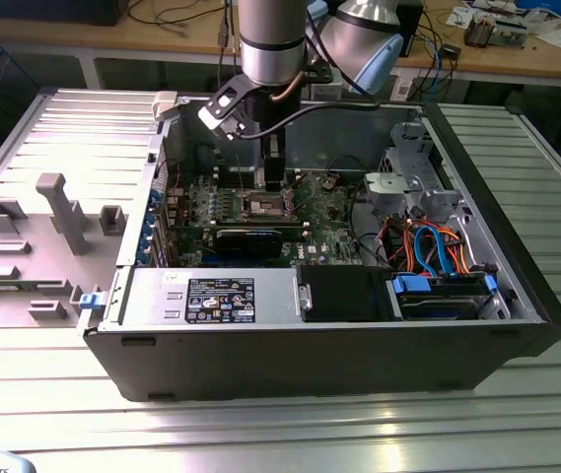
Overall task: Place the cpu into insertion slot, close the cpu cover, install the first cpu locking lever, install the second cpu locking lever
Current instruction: 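Place the cpu into insertion slot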
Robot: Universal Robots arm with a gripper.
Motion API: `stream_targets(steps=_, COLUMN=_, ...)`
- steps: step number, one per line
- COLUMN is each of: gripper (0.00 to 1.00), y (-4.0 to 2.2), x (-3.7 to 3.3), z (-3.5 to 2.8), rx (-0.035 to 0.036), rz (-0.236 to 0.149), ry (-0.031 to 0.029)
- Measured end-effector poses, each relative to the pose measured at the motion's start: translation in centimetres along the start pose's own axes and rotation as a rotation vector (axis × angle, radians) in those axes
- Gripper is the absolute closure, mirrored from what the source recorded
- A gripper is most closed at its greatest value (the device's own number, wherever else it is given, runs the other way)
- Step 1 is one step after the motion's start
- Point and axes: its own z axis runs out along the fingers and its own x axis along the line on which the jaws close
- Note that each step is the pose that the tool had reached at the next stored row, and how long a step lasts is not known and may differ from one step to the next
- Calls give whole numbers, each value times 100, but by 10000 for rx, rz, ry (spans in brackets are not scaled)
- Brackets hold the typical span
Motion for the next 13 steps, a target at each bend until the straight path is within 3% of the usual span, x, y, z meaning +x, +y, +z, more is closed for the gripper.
stream_targets(steps=13, gripper=46, y=-6, x=-1, z=24, rx=0, rz=-1, ry=0)
